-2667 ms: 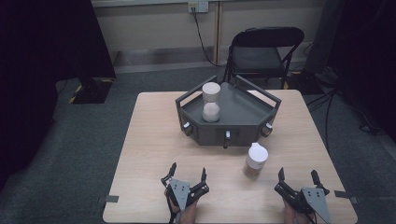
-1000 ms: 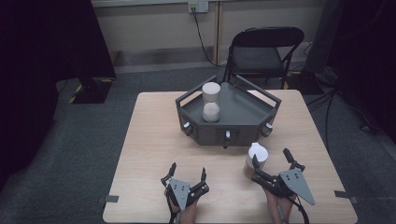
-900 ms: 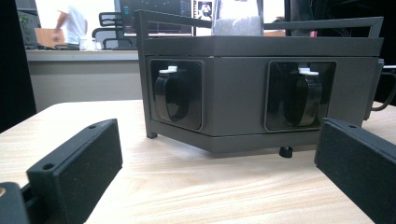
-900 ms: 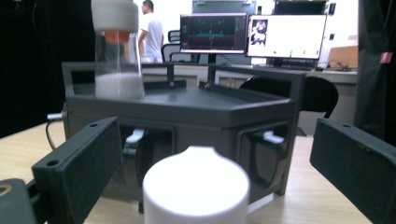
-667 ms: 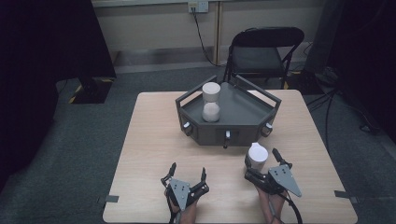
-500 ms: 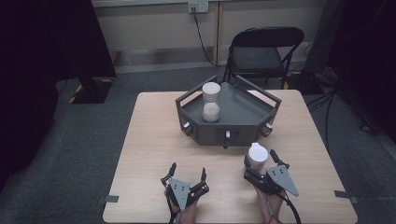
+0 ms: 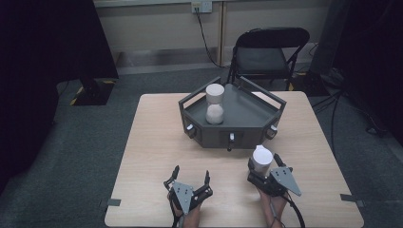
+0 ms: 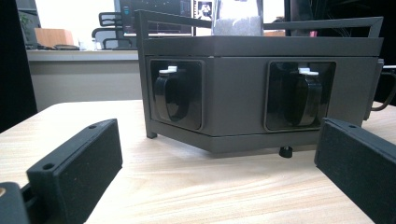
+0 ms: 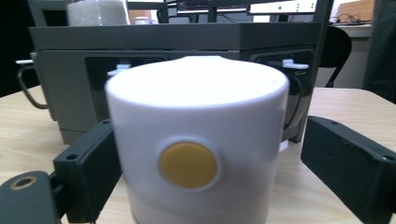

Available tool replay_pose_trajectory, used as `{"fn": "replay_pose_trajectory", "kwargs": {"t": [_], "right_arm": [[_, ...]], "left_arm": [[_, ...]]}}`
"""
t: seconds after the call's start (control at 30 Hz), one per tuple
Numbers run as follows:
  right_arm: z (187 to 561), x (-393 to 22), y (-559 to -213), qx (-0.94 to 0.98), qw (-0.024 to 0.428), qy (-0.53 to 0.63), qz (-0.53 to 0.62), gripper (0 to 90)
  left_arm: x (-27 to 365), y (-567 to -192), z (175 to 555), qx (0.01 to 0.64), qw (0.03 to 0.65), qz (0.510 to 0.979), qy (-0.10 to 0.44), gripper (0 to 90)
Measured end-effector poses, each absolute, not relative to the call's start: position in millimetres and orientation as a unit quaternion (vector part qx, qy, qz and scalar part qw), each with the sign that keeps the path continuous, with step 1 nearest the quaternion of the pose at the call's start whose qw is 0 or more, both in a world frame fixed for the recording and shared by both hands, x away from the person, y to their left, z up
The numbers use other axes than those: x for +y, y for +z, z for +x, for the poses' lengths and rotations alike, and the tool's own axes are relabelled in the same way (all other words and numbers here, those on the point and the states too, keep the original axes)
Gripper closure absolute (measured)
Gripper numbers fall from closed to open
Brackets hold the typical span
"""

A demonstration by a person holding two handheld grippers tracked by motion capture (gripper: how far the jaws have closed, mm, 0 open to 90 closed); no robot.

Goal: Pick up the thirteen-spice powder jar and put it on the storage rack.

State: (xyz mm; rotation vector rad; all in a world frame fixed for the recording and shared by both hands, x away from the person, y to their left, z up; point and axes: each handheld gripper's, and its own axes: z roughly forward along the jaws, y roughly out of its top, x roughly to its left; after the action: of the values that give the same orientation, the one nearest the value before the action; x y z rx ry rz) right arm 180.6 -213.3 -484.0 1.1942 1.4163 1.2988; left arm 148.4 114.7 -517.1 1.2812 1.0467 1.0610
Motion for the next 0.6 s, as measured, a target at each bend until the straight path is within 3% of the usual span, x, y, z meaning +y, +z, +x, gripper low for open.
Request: {"fn": "replay_pose_trajectory", "kwargs": {"t": [0.17, 0.6], "right_arm": [[180.2, -221.2, -485.2, 0.576, 0.412, 0.536, 0.46, 28.9], [179.2, -215.6, -482.3, 0.581, 0.421, 0.524, 0.458, 29.7]], "left_arm": [[114.9, -517.0, 148.4, 0.443, 0.555, 0.543, 0.449, 0.2], [115.3, -516.9, 148.5, 0.442, 0.555, 0.543, 0.448, 0.4]]}}
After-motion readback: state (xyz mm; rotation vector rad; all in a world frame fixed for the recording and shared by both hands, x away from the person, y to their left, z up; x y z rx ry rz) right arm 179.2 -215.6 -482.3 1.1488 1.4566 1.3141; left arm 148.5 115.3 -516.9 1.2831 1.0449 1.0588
